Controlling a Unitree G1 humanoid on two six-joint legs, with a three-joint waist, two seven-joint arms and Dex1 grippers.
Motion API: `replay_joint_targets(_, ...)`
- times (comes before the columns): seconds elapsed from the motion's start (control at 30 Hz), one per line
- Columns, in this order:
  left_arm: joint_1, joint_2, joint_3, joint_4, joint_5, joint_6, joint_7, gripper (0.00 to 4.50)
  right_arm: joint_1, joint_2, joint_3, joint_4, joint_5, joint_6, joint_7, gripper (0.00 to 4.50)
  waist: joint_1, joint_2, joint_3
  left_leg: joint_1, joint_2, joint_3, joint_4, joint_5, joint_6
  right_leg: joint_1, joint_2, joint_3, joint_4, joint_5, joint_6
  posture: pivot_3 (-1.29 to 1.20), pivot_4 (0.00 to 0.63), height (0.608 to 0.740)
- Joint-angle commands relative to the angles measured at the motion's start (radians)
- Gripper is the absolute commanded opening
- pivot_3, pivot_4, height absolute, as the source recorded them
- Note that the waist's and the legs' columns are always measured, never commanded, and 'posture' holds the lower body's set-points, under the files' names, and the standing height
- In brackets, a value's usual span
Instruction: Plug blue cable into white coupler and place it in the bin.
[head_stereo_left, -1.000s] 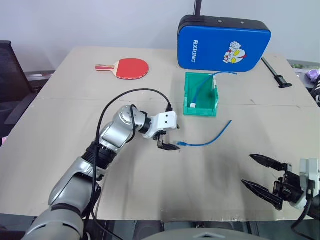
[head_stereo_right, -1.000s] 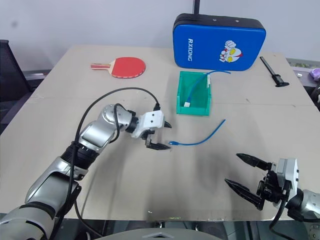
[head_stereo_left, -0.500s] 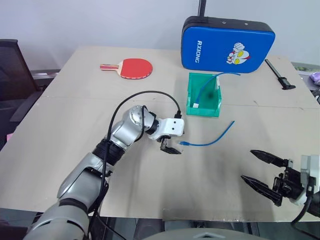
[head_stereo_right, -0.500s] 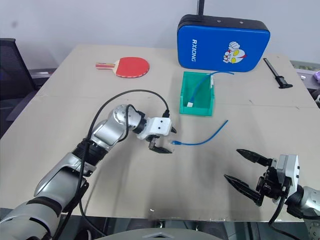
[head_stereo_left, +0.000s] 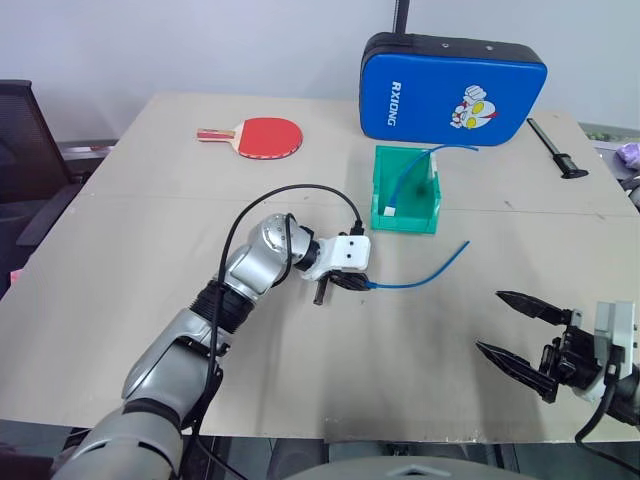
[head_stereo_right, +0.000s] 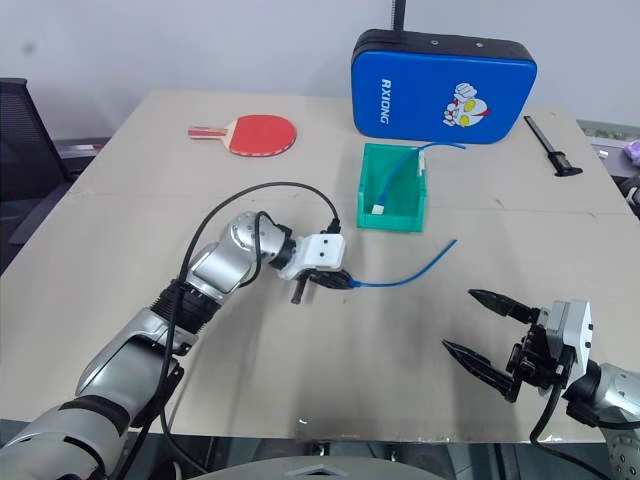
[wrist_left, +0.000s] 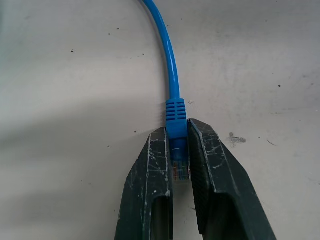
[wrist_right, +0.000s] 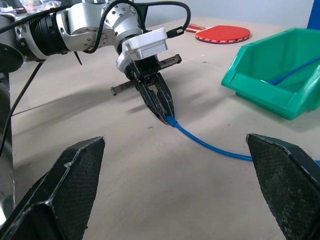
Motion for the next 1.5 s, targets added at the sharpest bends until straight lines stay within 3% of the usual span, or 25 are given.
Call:
replay_joint_targets(0.03,0.016,0.004,0.008,0.009,-0.006,-0.006,-0.014,0.12,-0.005,0.002,-0.007,-0.009,0.005,-0.008,0.004,4.5,-0.001,0.0,0.0,0.0,0.0,0.0,0.0,0.0,0.0,0.0,0.0,0.0,0.0,0.0,0.0,0.0,0.15,0.701)
replay_joint_targets(0.2,0.03,-0.081,0.139,-0.062,-0.176,0.062,0.014,0.12,-0.017,0.027,0.014,-0.047,0.033,0.053,-0.086,4.5,0.0,0.0,0.001,0.0,-0.002,-0.003,0.0,0.0,0.0,0.0,0.0,0.0,0.0,0.0,0.0,0.0,0.15,0.701)
replay_joint_targets(0.37,0.121,-0.181,0.297,-0.276,-0.478,0.355,0.059,0.12,0.025,-0.007,0.076,-0.164,0.189,0.302,-0.219,4.5,-0.001,0.001,0.001,-0.002,-0.002,-0.005,0.0,0.002,-0.003,0.0,-0.002,0.0,0.0,-0.001,0.001,0.0,0.15,0.701)
replay_joint_targets(0.53,0.163,-0.199,0.338,-0.425,-0.647,0.574,0.127,0.12,-0.146,0.059,0.113,-0.195,0.38,0.406,-0.42,4.5,-0.005,0.002,0.002,0.001,-0.008,-0.018,0.0,0.001,-0.002,0.001,0.0,0.004,0.002,0.0,0.001,0.0,0.15,0.701)
replay_joint_targets(0.73,0.168,-0.209,0.332,-0.47,-0.709,0.648,0.18,0.12,-0.333,0.135,0.171,-0.177,0.522,0.466,-0.576,4.5,0.002,0.003,0.003,0.001,-0.01,-0.026,0.001,0.0,0.0,0.006,-0.001,0.003,0.0,0.0,0.001,0.0,0.15,0.701)
replay_joint_targets(1.0,0.149,-0.234,0.325,-0.476,-0.752,0.681,0.229,0.12,-0.383,0.138,0.174,-0.147,0.555,0.478,-0.554,4.5,-0.001,0.003,0.003,-0.001,-0.014,-0.029,0.0,0.0,0.001,0.006,-0.001,0.005,-0.001,-0.002,0.004,0.0,0.15,0.701)
replay_joint_targets(1.1,0.149,-0.219,0.312,-0.474,-0.749,0.678,0.221,0.0,-0.387,0.13,0.168,-0.148,0.582,0.481,-0.544,3.74,-0.002,0.004,0.003,-0.001,-0.014,-0.03,0.0,-0.001,0.001,0.006,0.0,0.005,0.0,-0.002,0.004,0.0,0.15,0.701)
replay_joint_targets(1.27,0.141,-0.222,0.316,-0.468,-0.772,0.693,0.232,0.0,-0.378,0.122,0.168,-0.15,0.605,0.482,-0.544,1.33,-0.002,0.004,0.003,-0.001,-0.014,-0.031,0.0,-0.001,0.001,0.006,0.0,0.005,-0.001,-0.002,0.004,0.0,0.15,0.701)
replay_joint_targets(1.33,0.143,-0.219,0.31,-0.471,-0.78,0.704,0.233,0.0,-0.379,0.124,0.168,-0.149,0.604,0.48,-0.542,0.76,-0.002,0.004,0.003,-0.001,-0.014,-0.03,0.0,-0.001,0.001,0.006,-0.001,0.005,-0.001,-0.002,0.004,0.0,0.15,0.701)
replay_joint_targets(1.37,0.143,-0.219,0.308,-0.472,-0.783,0.706,0.235,0.0,-0.38,0.125,0.169,-0.149,0.603,0.479,-0.542,0.21,-0.002,0.004,0.003,-0.001,-0.015,-0.03,0.0,-0.001,0.001,0.006,-0.001,0.005,-0.001,-0.002,0.004,0.0,0.15,0.701)
replay_joint_targets(1.5,0.14,-0.217,0.308,-0.475,-0.796,0.718,0.241,0.0,-0.38,0.13,0.171,-0.147,0.6,0.477,-0.54,0.1,-0.002,0.004,0.003,-0.001,-0.015,-0.031,0.0,-0.001,0.001,0.006,-0.001,0.006,-0.001,-0.002,0.004,0.0,0.15,0.701)
